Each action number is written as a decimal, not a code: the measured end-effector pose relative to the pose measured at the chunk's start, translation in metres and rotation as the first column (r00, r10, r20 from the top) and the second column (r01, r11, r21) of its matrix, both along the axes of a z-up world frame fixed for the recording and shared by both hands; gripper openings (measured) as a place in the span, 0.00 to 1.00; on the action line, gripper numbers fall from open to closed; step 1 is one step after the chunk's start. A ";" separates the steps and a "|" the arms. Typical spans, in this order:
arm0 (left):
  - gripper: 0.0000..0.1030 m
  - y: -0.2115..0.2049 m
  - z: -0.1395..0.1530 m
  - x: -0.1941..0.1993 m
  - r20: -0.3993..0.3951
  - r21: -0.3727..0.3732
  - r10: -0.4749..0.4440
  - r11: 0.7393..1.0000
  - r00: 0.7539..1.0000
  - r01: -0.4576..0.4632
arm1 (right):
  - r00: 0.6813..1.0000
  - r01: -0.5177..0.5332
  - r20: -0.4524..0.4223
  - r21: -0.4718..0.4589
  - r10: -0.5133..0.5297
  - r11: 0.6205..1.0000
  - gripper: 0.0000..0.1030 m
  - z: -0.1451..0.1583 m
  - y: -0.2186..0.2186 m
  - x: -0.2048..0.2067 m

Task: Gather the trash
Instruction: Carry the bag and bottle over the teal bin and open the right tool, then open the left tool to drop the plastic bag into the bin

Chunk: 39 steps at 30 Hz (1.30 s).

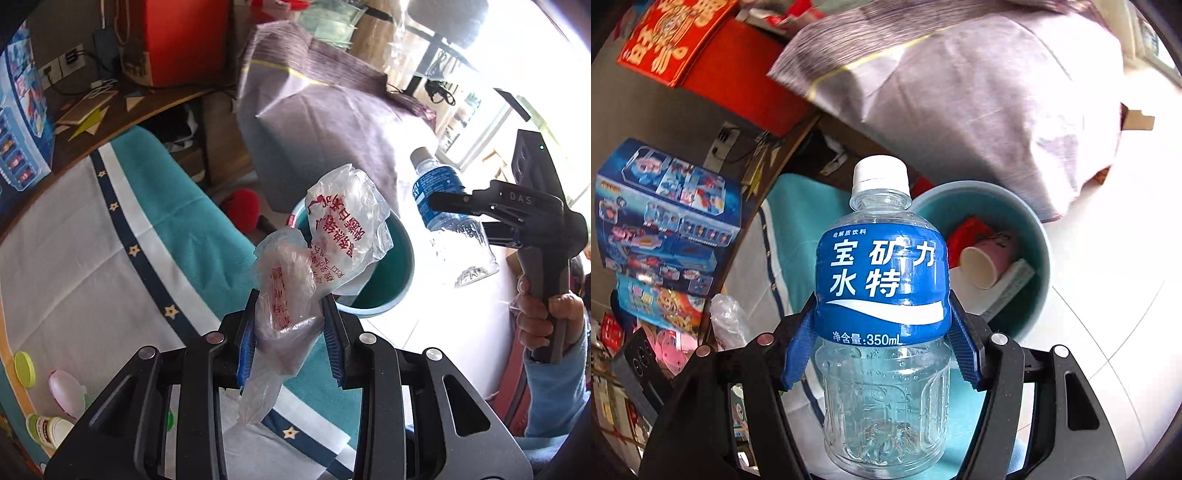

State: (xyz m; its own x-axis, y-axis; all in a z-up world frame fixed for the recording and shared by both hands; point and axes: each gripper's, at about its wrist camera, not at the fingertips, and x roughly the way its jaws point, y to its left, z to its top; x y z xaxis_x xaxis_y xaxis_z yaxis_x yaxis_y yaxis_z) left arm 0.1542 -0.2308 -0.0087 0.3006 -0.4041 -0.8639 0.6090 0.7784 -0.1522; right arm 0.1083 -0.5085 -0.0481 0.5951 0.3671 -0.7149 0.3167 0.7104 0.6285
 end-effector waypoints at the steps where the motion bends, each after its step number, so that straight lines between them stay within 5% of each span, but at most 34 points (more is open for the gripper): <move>1: 0.32 -0.006 -0.002 0.000 -0.004 0.006 -0.008 1.000 1.000 0.008 | 1.000 0.007 -0.004 0.003 -0.007 1.000 0.60 -0.004 -0.005 0.000; 13: 0.32 -0.059 -0.023 0.013 -0.057 0.041 -0.043 0.998 0.997 0.045 | 0.999 -0.011 -0.047 0.011 0.012 1.000 0.61 -0.036 -0.024 0.026; 18: 0.32 -0.078 -0.030 0.016 -0.070 0.050 -0.062 0.997 0.996 0.066 | 0.999 -0.013 -0.037 0.035 0.015 0.999 0.74 -0.035 -0.029 0.032; 34: 0.33 -0.128 -0.063 0.026 -0.132 0.077 -0.109 0.990 0.985 0.119 | 0.988 0.108 -0.114 0.044 -0.102 0.993 0.77 -0.057 -0.077 0.006; 36: 0.38 -0.136 -0.068 0.028 -0.139 0.074 -0.114 0.989 0.984 0.125 | 0.987 0.112 -0.118 0.038 -0.107 0.993 0.82 -0.057 -0.079 0.005; 39: 0.64 -0.145 -0.071 0.030 -0.138 0.066 -0.112 0.990 0.984 0.122 | 0.986 0.117 -0.117 0.018 -0.114 0.993 0.82 -0.054 -0.080 0.004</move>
